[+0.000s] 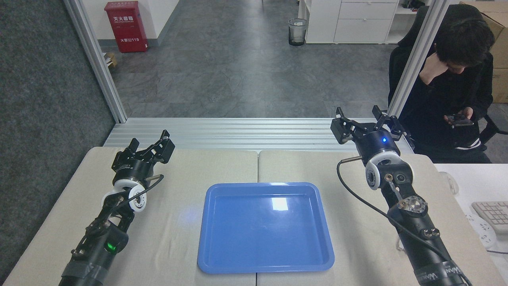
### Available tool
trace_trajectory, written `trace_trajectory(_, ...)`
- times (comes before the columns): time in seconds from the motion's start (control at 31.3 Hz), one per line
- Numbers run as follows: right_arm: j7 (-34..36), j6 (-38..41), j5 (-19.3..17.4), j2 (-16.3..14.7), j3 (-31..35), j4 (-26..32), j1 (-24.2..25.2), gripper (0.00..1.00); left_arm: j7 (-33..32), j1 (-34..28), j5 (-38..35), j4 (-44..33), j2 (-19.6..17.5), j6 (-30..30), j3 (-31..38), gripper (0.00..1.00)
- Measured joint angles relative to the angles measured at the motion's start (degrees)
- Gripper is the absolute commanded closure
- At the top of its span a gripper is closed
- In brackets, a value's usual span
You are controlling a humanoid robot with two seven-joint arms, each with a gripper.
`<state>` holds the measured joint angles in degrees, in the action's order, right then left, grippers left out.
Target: Pick up switch part and place in tray
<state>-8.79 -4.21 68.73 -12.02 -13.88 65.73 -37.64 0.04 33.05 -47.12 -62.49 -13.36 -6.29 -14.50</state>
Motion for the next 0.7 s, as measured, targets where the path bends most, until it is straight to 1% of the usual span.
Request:
trace_trajectory(0.35,-0.1,0.2,-0.1,-1.9,-0.1,-1.0,2.4,0.00,0.0,0.0,0.0,0.0,0.0,0.0,0.0,0.00)
trace_trajectory(0.45,-0.1,2.0,-0.6,-2.4,0.0,-1.3,3.0,0.00,0.0,0.0,0.0,0.0,0.0,0.0,0.0,0.00)
trace_trajectory(0.7,0.5,8.6,-3.2,-4.6,0.7,-1.7,5.4,0.00,0.0,0.0,0.0,0.0,0.0,0.0,0.0,0.00)
